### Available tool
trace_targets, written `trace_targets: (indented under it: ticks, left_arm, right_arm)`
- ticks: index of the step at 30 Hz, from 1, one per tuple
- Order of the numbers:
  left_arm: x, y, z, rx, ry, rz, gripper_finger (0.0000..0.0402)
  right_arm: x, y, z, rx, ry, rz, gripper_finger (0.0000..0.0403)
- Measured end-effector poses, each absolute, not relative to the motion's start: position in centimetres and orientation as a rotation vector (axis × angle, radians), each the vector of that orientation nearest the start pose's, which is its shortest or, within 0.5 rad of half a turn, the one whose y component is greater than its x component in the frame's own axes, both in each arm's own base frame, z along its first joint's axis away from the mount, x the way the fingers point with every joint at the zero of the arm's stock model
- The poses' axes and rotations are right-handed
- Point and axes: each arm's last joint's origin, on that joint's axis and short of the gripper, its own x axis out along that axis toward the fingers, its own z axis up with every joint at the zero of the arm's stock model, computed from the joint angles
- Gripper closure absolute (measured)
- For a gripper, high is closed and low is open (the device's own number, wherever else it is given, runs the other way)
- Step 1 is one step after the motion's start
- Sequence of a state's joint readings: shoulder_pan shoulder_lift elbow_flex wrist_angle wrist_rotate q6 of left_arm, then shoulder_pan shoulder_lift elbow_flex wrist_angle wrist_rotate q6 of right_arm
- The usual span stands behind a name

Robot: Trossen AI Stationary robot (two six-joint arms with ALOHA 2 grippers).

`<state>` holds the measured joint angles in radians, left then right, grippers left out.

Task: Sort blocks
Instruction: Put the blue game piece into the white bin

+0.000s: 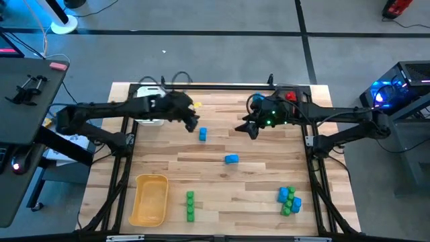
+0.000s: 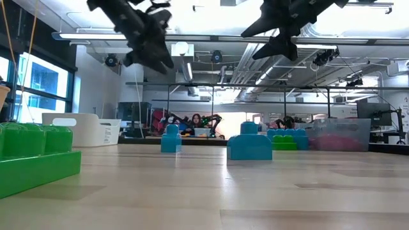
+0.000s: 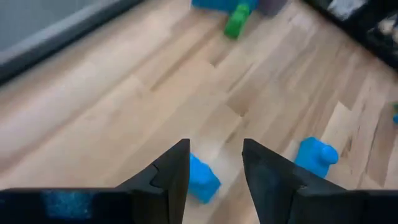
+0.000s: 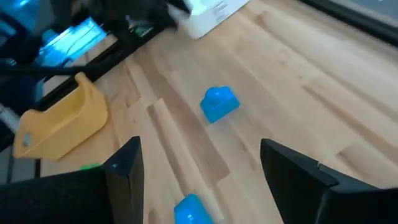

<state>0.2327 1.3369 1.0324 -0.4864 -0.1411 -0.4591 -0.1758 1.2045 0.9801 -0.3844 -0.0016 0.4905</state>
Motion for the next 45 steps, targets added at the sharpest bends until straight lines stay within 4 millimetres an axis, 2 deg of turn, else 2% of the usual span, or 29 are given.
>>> trace_targets:
  ticks: [5, 7, 12, 18, 35, 45]
  left_arm:
    - [30.8, 6.1, 25.6, -0.569, 0.809, 0.570, 0.0270]
    - [31.7, 5.9, 24.6, -0.595, 0.868, 0.601, 0.0270]
    - [32.3, 5.3, 21.5, -0.662, 1.013, 0.706, 0.0270]
    - [32.9, 5.1, 19.4, -0.655, 1.090, 0.718, 0.0271]
    - [32.9, 6.2, 19.2, -0.762, 1.082, 0.720, 0.0266]
    - [32.9, 6.3, 19.2, -0.722, 1.090, 0.702, 0.0187]
  right_arm:
    - [24.8, -5.4, 30.0, 0.531, 0.547, -0.371, 0.0178]
    - [24.6, -5.7, 29.9, 0.535, 0.563, -0.386, 0.0178]
    - [24.2, -5.9, 29.5, 0.540, 0.614, -0.412, 0.0178]
    - [24.1, -5.9, 29.4, 0.513, 0.632, -0.405, 0.0178]
    - [24.1, -6.0, 29.4, 0.483, 0.629, -0.432, 0.0178]
    - [24.1, -6.0, 29.4, 0.486, 0.628, -0.433, 0.0178]
